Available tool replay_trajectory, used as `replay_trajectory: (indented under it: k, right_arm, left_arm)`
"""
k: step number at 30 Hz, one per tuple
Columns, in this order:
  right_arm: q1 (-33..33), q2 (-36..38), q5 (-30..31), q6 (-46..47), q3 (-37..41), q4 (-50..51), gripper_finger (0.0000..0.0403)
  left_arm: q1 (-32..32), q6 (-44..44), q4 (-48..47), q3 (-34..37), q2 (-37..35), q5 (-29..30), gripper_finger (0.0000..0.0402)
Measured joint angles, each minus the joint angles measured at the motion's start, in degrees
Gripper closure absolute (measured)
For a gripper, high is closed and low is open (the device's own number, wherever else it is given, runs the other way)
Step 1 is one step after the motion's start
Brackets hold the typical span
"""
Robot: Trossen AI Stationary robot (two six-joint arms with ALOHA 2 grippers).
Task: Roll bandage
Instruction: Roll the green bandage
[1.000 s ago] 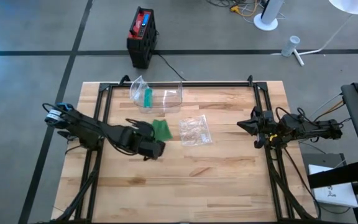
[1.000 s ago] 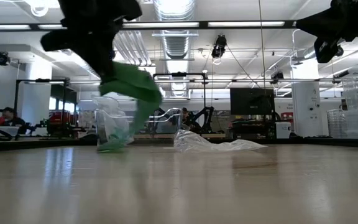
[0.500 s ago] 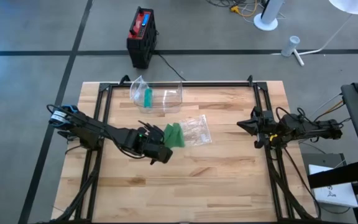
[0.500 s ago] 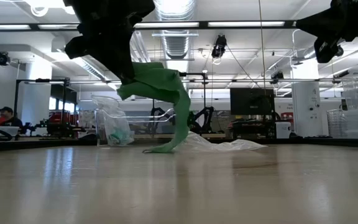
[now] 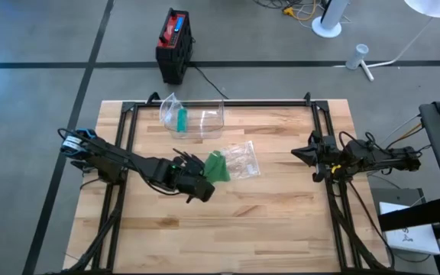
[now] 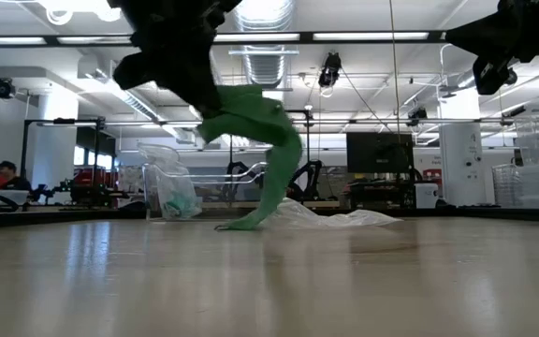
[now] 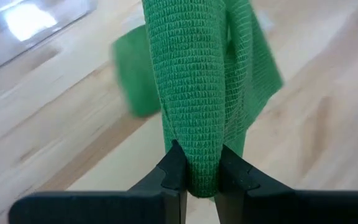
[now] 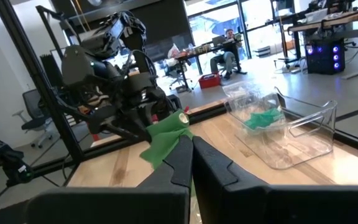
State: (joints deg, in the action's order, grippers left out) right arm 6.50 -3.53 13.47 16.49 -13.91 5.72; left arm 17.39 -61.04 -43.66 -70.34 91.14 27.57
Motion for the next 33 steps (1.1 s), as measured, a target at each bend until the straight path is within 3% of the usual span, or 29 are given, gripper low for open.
replay_trajectory:
  k: [5,16,33]
  right_arm:
    - [0.00,0.00,0.02,0.00,0.01,-0.02,0.0402]
    - [0.00,0.00,0.02,0.00,0.00,-0.02,0.0402]
    - [0.00,0.00,0.02,0.00,0.02,0.00,0.0402]
  left_arm:
    - [0.26,3.30,6.54,-0.69,1.99,-0.12,0.0361]
    - [2.43,-0.17,7.41,-3.15,7.43,-4.72,0.0360]
    - [5.88,-2.25,8.62,-3.85,14.73,-4.15,0.0359]
